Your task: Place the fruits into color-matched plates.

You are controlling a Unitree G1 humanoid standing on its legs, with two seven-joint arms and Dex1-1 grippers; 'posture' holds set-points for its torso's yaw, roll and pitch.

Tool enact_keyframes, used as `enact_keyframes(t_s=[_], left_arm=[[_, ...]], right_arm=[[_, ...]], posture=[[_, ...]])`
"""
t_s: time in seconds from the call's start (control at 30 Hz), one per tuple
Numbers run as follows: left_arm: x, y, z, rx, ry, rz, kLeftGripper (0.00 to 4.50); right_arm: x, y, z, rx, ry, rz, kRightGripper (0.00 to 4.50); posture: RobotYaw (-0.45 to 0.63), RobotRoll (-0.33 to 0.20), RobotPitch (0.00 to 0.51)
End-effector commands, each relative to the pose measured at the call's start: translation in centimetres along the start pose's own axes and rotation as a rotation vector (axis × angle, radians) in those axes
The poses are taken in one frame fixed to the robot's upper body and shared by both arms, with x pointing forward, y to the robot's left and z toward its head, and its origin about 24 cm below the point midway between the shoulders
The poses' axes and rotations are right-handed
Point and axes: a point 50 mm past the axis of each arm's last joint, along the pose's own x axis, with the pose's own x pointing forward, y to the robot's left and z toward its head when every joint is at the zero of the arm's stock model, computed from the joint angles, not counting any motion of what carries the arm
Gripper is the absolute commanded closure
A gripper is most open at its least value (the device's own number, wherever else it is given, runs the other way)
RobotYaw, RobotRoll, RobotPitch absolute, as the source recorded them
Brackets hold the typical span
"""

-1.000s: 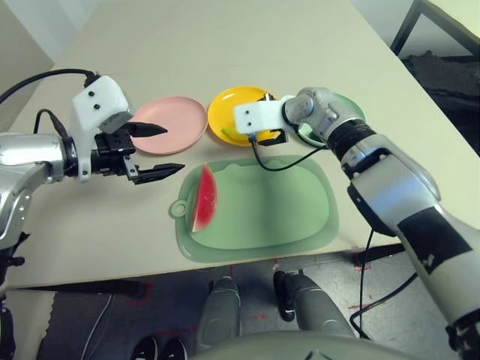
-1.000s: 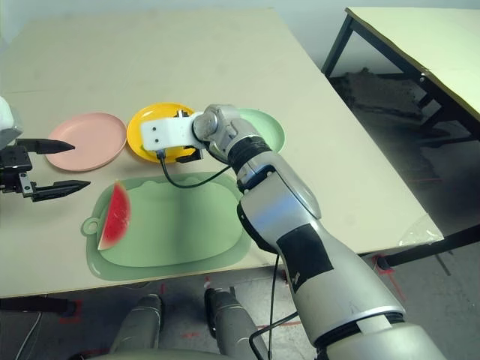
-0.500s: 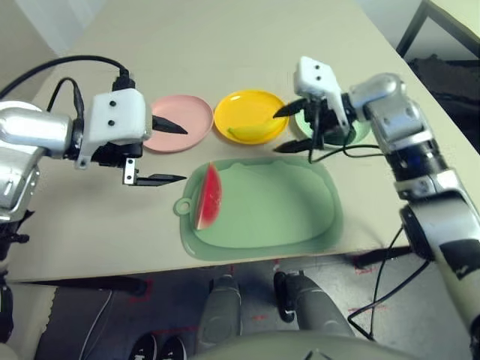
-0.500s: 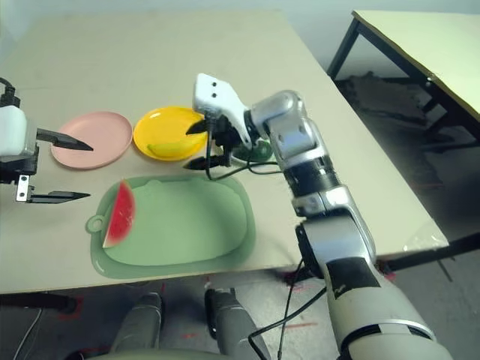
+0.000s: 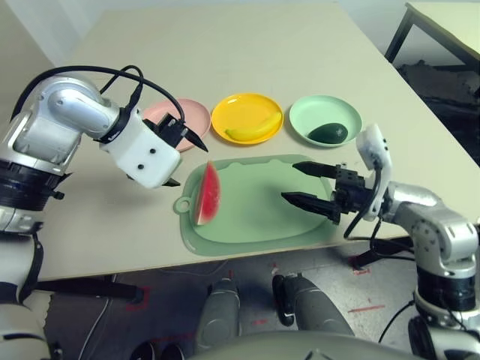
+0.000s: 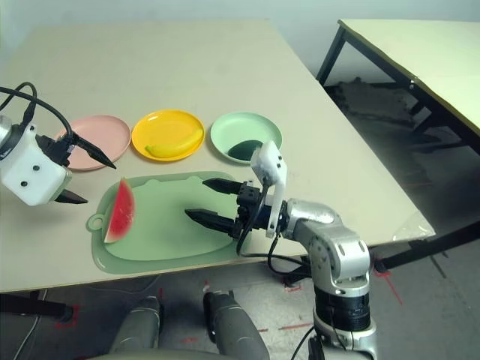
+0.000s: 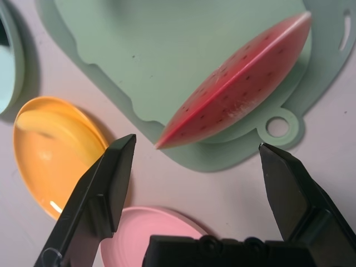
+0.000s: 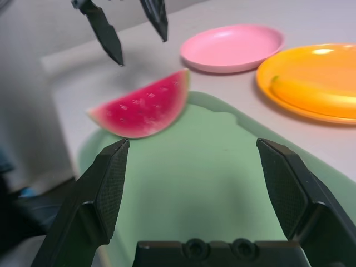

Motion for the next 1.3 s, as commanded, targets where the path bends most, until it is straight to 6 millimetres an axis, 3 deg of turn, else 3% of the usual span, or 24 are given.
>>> enact_keyframes(t_s=[0.03, 0.17, 0.47, 0.83, 1.1, 1.3], left_arm=[[1.0, 0.1, 0.2, 0.052, -0.024, -0.041, 0.00], [2.6, 0.4, 0.4, 0.091, -0.055, -0.041, 0.00], [5.2, 0.1, 1.4, 0.145, -0.113, -0.104, 0.00], [7.9, -1.3, 1.2, 0.129, -0.122, -0.237, 0.00], [8.6, -2.4, 0.8, 0.023, -0.095, -0.310, 2.53], [8.1, -2.1, 0.5, -0.017, -0.086, -0.293, 2.67]], right_arm=[[-0.7, 0.4, -1.9, -0.106, -0.009, 0.009, 0.03], [-1.6, 1.2, -3.9, -0.146, 0.021, 0.071, 0.03], [-1.6, 0.9, -3.3, -0.143, -0.009, 0.035, 0.03], [-2.1, 0.6, -3.2, -0.116, 0.006, -0.030, 0.03], [-2.5, 1.3, -3.4, -0.126, 0.016, 0.007, 0.00], [-2.6, 1.9, -3.4, -0.110, 0.015, 0.055, 0.00]], posture=[[-0.01, 0.000, 0.161], [-0.03, 0.000, 0.161], [-0.05, 0.000, 0.160], [-0.08, 0.000, 0.157], [-0.09, 0.000, 0.158], [-0.08, 0.000, 0.160]])
